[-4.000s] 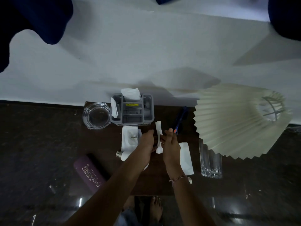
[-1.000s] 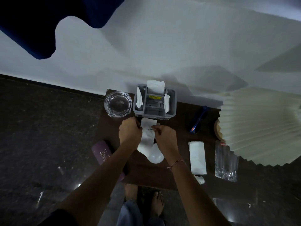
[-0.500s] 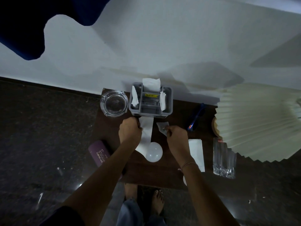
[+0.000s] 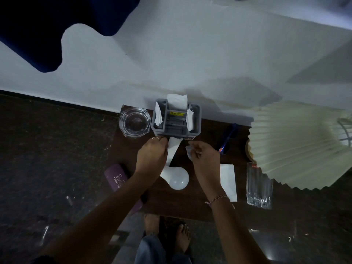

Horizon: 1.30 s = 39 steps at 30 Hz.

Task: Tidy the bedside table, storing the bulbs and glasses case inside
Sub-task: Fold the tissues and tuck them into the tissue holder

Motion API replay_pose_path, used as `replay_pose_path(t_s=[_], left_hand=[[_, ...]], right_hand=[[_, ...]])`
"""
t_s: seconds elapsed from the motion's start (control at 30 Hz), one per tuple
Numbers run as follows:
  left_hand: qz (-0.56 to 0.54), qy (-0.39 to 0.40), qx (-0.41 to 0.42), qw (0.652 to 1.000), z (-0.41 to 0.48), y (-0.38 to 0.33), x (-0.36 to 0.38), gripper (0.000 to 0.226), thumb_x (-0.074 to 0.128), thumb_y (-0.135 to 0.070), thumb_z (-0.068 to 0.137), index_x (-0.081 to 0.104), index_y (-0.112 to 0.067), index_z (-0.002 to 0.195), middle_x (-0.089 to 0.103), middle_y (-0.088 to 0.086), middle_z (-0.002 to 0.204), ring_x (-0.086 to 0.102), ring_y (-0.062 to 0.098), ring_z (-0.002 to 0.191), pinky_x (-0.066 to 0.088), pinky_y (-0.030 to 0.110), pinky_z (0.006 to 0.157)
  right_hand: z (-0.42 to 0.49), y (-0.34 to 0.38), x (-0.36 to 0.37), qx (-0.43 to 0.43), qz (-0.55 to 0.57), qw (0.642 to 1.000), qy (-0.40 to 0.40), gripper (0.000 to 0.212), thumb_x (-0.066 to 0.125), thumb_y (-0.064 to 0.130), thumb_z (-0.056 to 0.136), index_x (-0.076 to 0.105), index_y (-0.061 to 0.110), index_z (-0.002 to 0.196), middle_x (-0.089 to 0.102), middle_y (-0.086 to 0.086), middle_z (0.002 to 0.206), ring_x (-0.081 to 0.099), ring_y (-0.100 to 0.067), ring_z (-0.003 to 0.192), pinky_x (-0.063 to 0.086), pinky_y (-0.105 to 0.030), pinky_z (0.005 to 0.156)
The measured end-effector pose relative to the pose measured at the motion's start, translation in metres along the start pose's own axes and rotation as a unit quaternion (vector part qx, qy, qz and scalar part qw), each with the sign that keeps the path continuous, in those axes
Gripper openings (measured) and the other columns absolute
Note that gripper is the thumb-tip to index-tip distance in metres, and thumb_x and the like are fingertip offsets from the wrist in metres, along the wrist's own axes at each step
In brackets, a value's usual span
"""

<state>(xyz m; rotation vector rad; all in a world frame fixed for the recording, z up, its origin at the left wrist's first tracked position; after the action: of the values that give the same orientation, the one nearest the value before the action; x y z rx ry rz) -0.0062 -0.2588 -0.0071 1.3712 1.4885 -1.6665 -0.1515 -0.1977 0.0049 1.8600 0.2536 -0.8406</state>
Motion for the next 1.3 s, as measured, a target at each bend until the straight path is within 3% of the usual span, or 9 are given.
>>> replay_pose_path(t_s=[0.33,0.4,0.53,0.63,0.73,0.83,0.93,1.2,1.3], left_hand=[[-0.03,-0.088,0.079,0.993,-0.009,-0.037,-0.055,0.002,0.064,-0.014,0.078,0.065,-0.012,0.078,0.067,0.002,0.078,0.062,0.021,0.078,0.047,0.028,0.054],[-0.081,-0.092,0.075,0.99,-0.009,-0.041,-0.062,0.004,0.065,-0.014,0.077,0.066,-0.013,0.081,0.069,0.001,0.08,0.064,0.02,0.079,0.05,0.03,0.058],[-0.177,-0.098,0.074,0.977,-0.001,-0.043,-0.078,0.008,0.067,-0.012,0.077,0.066,-0.011,0.086,0.073,0.0,0.083,0.068,0.016,0.077,0.055,0.038,0.064],[-0.23,-0.119,0.077,0.963,0.013,-0.041,-0.092,0.014,0.069,-0.008,0.076,0.064,-0.009,0.089,0.072,-0.003,0.086,0.065,0.004,0.08,0.057,0.029,0.07],[-0.249,-0.134,0.071,0.956,0.027,-0.04,-0.103,0.03,0.072,-0.011,0.075,0.06,-0.011,0.103,0.075,-0.002,0.087,0.062,-0.003,0.077,0.045,0.004,0.061],[-0.232,-0.147,0.057,0.96,0.041,-0.036,-0.111,0.038,0.072,-0.017,0.075,0.06,-0.018,0.112,0.075,-0.002,0.086,0.068,0.01,0.073,0.053,0.021,0.065],[-0.184,-0.152,0.041,0.97,0.054,-0.029,-0.115,0.019,0.069,-0.024,0.078,0.069,-0.018,0.097,0.074,0.0,0.084,0.068,0.018,0.077,0.056,0.036,0.071],[-0.082,-0.092,0.04,0.992,0.075,-0.022,-0.094,0.019,0.064,-0.032,0.083,0.068,-0.02,0.098,0.074,-0.001,0.088,0.063,0.022,0.081,0.049,0.037,0.077],[-0.069,-0.087,0.058,0.992,0.077,-0.021,-0.089,0.02,0.065,-0.03,0.083,0.067,-0.015,0.096,0.073,0.001,0.085,0.063,0.023,0.076,0.035,0.038,0.104]], right_hand=[[-0.014,0.012,0.015,0.092,0.176,0.98,0.015,0.018,0.034,0.025,0.099,0.05,0.015,0.098,0.065,-0.007,0.083,0.066,-0.02,0.076,0.056,-0.031,0.07],[-0.016,0.016,0.01,0.092,0.177,0.98,0.012,0.013,0.039,0.017,0.098,0.047,0.014,0.108,0.063,-0.003,0.096,0.064,-0.016,0.088,0.056,-0.031,0.078],[-0.008,0.035,-0.015,0.007,0.135,0.991,-0.021,0.046,0.055,0.004,0.088,0.041,0.01,0.13,0.054,-0.008,0.127,0.054,-0.02,0.117,0.05,-0.038,0.096],[0.005,0.057,-0.031,-0.054,0.125,0.99,-0.034,0.059,0.066,0.007,0.082,0.04,0.016,0.134,0.059,-0.007,0.122,0.057,-0.021,0.11,0.051,-0.028,0.091],[0.022,0.078,-0.048,-0.109,0.09,0.986,-0.088,0.045,0.069,0.007,0.079,0.054,0.015,0.121,0.065,0.002,0.099,0.057,-0.005,0.087,0.047,-0.005,0.072],[0.037,0.093,-0.054,-0.139,0.073,0.981,-0.111,0.028,0.069,0.007,0.079,0.063,0.014,0.105,0.062,0.01,0.09,0.054,0.002,0.078,0.045,-0.004,0.065],[0.051,0.102,-0.049,-0.161,0.066,0.979,-0.103,0.025,0.069,0.006,0.079,0.063,0.012,0.102,0.064,0.009,0.089,0.055,0.001,0.076,0.044,-0.001,0.065],[0.068,0.087,-0.032,-0.155,0.063,0.983,-0.078,0.023,0.068,0.004,0.08,0.061,0.012,0.101,0.071,-0.005,0.094,0.061,-0.007,0.081,0.045,-0.001,0.066],[0.07,0.079,-0.026,-0.144,0.066,0.985,-0.07,0.026,0.067,0.004,0.08,0.059,0.01,0.104,0.07,-0.008,0.1,0.066,-0.016,0.089,0.048,-0.006,0.068]])
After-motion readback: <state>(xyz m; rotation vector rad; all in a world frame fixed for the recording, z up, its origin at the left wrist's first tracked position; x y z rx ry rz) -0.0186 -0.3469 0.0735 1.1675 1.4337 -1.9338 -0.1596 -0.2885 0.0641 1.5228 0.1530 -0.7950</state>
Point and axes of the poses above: each hand's wrist, its own z-axis towards the middle knuckle, its own x-axis out of the palm, y = z × x, the point moved 10 cm from there along z, towards the middle knuckle
